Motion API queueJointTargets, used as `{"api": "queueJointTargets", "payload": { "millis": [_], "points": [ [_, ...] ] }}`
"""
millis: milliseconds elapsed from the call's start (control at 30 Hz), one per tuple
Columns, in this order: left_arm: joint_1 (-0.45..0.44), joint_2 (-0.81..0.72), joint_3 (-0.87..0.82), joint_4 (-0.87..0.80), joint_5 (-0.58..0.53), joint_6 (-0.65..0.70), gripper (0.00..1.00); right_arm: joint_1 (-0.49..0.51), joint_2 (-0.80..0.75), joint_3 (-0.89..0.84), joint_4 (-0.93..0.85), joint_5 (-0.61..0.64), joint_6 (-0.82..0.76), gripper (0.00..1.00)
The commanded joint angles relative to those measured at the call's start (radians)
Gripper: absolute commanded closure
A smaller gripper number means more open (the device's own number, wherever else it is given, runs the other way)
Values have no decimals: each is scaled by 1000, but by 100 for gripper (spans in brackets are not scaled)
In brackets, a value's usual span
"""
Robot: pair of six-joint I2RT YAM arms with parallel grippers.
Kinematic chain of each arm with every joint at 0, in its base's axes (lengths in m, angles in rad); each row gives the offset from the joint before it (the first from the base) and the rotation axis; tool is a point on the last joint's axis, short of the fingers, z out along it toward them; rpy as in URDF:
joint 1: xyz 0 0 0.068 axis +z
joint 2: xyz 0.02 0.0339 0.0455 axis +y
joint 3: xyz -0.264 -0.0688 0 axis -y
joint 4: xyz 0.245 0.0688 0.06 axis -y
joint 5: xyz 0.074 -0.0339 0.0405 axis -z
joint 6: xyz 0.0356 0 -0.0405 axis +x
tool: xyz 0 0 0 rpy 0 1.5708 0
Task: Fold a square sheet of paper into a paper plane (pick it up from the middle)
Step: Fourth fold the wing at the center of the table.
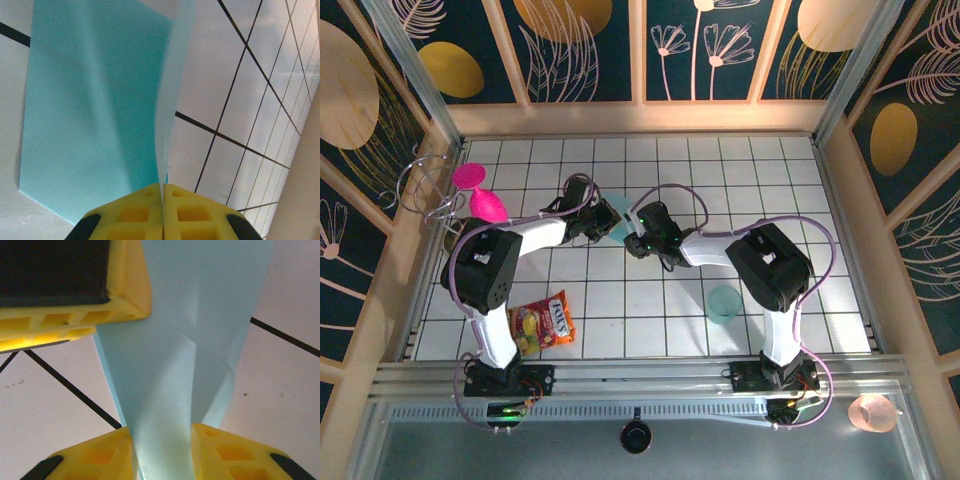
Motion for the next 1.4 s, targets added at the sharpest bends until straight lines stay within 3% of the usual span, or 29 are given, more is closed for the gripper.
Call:
{"api": "queueJointTargets", "payload": {
  "millis": [0, 233, 700, 900, 1367],
  "points": [
    [2, 13, 20, -33, -11, -21, 92, 6, 12, 21, -11, 21, -24, 70],
    [4, 4, 42, -64, -33, -2, 82, 4, 9, 17, -15, 14, -52, 79],
    [90, -135, 2, -122, -149, 66, 57, -11, 8, 17, -35, -88, -97, 84],
    [93, -245, -133, -49, -195, 44, 54, -20, 26, 36, -70, -144, -117, 87],
    [45, -288, -312, 160, -61, -6, 62, -77, -63, -10, -180, -174, -125, 90]
  ]
}}
